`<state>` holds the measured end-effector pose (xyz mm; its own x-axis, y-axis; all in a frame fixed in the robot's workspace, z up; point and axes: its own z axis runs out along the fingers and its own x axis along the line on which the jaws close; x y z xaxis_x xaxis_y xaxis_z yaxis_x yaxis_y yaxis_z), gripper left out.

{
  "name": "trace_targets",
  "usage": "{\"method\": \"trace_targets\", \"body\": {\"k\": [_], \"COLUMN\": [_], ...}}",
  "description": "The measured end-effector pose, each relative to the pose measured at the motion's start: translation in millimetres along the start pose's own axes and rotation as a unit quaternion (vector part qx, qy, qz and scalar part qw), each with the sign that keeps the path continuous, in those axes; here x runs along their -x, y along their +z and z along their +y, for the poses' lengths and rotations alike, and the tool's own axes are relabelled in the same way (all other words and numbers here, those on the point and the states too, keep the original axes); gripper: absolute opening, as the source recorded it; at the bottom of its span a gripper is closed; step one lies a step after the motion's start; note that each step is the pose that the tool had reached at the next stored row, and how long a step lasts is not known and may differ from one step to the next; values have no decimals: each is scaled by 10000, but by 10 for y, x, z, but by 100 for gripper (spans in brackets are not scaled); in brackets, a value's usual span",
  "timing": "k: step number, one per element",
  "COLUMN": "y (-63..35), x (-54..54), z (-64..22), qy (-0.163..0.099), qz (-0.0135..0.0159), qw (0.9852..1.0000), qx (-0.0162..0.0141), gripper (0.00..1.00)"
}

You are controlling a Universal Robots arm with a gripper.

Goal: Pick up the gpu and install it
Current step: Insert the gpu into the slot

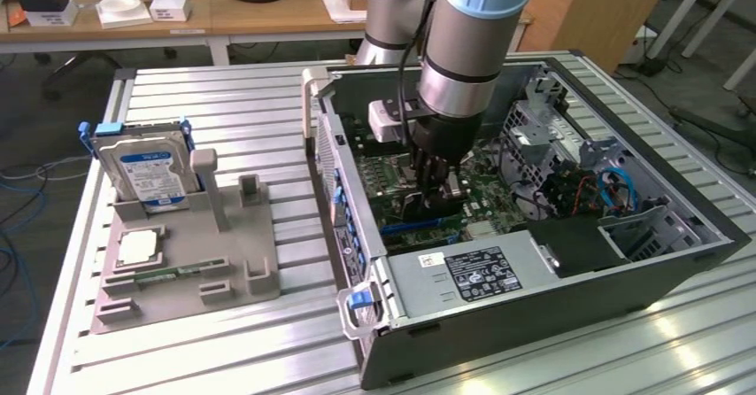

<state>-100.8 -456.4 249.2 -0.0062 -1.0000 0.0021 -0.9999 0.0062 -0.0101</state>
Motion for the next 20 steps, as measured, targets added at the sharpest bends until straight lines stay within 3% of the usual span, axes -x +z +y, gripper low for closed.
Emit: {"method": "trace_targets", "body": {"k": [20], "y": [37], "x": [7], "z": [-29], "qy": [0], "qz": [-8], "qw": [10000], "qx": [0], "gripper": [26]}}
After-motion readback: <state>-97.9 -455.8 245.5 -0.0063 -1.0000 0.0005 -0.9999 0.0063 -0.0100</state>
